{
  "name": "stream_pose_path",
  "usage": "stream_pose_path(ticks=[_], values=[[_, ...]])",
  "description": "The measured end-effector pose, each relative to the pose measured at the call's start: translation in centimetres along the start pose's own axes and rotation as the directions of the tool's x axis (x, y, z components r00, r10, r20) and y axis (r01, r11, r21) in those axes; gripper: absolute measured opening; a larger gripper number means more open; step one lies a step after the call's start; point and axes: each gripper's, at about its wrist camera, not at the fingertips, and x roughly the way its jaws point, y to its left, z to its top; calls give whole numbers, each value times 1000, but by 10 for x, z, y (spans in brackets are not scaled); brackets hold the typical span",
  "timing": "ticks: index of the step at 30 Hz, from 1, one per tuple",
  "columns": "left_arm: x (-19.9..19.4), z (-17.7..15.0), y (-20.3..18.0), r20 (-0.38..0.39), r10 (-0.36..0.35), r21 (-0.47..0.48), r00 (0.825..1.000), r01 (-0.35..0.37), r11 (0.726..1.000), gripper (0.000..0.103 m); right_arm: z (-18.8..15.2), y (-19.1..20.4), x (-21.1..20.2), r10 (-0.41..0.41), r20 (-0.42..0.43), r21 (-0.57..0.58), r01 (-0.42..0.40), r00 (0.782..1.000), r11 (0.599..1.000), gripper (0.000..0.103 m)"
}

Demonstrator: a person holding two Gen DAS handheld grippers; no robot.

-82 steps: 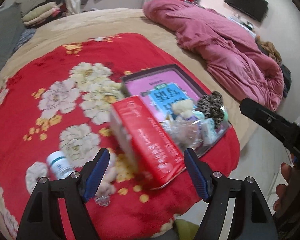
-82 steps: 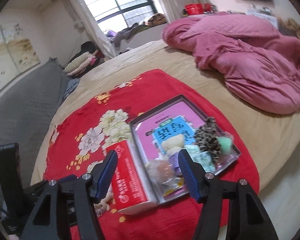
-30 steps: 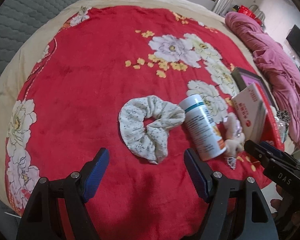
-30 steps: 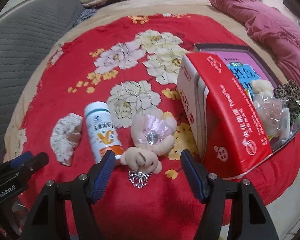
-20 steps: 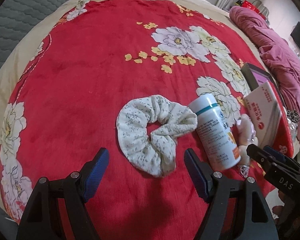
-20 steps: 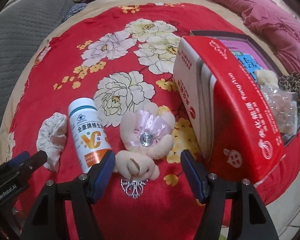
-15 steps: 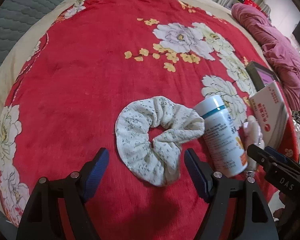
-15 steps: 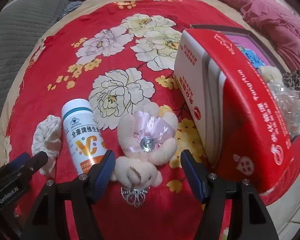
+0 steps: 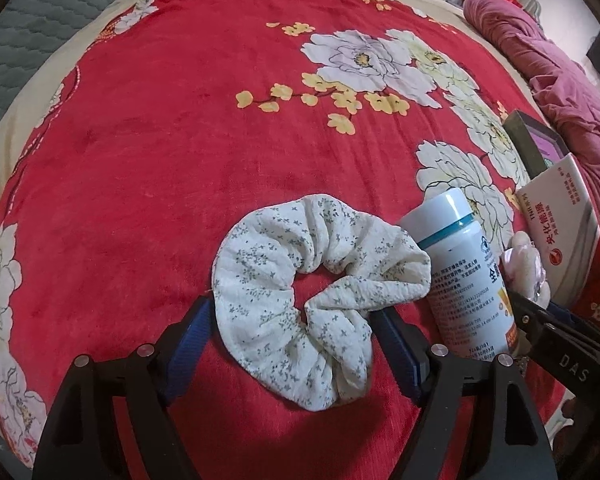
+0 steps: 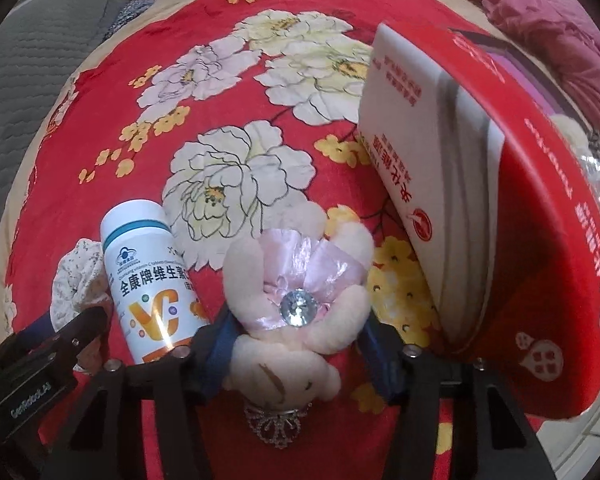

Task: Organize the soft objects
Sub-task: 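Grasp the pink bunny plush with the right tool while the left tool grasps the white floral scrunchie, then lift the bunny plush with the right tool while the left tool lifts the scrunchie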

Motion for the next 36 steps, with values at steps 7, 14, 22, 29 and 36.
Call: stream_pose_path(ticks=[7,14,22,29,36], values=[[12,3,-2,-13,-1,9,1000,1,1000,84,2,-4,-15,27,32,-20,-26,999,999,46],[14,5,-8,-5,20,24,1000,-19,1000,81,3,-6,-38,46,69,-38,-43,997,998,46],[-5,7,-13,24,-36,10,999,36,999,26,7,-10,-64,67,117,-44,-62,991,997,46],[-44,9,-34,90,-79,50,993,75,996,21,9,-22,-89,92,167,-40,-86,982,995,46],[-82,13,-50,144,-118,66,983,109,992,20,10,-38,-115,125,217,-20,-124,968,992,46]])
